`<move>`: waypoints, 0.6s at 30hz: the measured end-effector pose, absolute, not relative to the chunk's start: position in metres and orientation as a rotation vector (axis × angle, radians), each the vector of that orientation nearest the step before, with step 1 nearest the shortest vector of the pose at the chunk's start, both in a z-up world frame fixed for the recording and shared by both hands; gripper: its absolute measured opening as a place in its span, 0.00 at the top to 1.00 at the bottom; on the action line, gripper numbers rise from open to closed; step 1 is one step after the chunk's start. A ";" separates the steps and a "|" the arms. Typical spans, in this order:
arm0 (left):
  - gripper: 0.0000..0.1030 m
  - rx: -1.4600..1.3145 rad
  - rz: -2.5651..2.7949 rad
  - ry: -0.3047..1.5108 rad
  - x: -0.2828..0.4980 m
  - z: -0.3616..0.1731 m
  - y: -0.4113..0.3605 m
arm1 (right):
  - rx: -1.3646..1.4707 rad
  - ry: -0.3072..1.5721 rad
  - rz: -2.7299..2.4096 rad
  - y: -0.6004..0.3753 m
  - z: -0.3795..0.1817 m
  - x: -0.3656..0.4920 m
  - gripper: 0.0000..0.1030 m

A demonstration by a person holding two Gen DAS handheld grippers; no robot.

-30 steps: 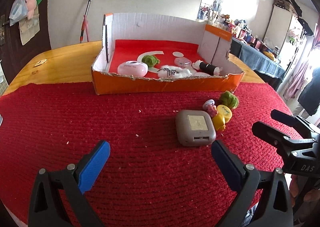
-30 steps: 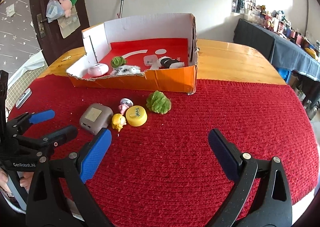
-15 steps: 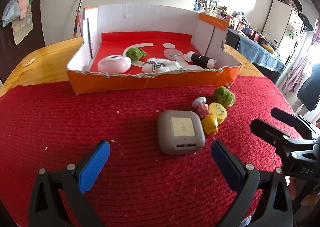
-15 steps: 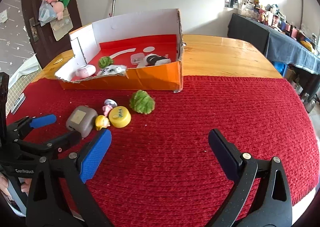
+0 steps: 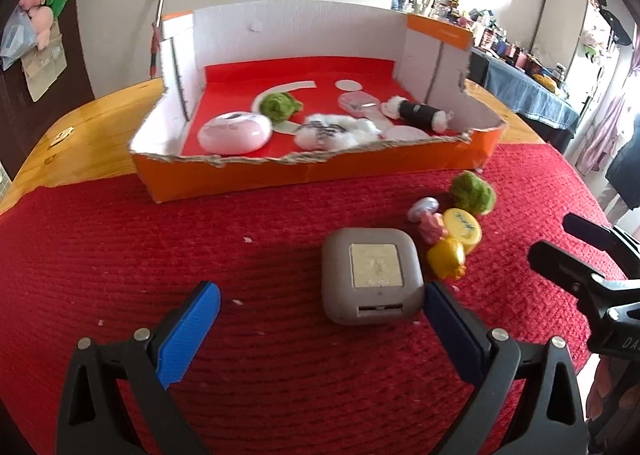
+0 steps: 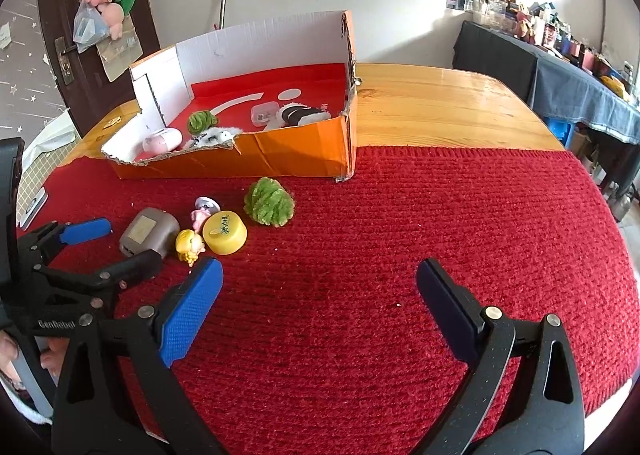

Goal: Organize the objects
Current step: 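Move the left tool toward the grey square case and the right tool toward the green plush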

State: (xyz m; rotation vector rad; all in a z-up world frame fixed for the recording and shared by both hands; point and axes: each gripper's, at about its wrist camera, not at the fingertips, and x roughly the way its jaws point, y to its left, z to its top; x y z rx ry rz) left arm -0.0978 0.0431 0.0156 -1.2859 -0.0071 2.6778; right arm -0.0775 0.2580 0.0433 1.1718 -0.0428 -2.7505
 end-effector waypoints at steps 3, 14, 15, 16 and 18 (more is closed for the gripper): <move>0.00 -1.296 2.685 -0.021 -0.101 0.015 0.033 | 1.176 -0.050 -2.743 0.258 0.043 -0.081 0.04; 0.01 -1.275 2.641 -0.007 -0.106 0.017 0.031 | 1.176 -0.070 -2.723 0.253 0.043 -0.092 0.04; 0.01 -1.273 2.640 0.000 -0.107 0.017 0.032 | 1.172 -0.061 -2.729 0.252 0.044 -0.094 0.04; 0.01 -1.273 2.643 0.010 -0.107 0.016 0.032 | 1.170 -0.053 -2.732 0.252 0.045 -0.096 0.04; 0.01 -1.274 2.651 0.021 -0.108 0.015 0.032 | 1.173 -0.038 -2.735 0.250 0.046 -0.103 0.04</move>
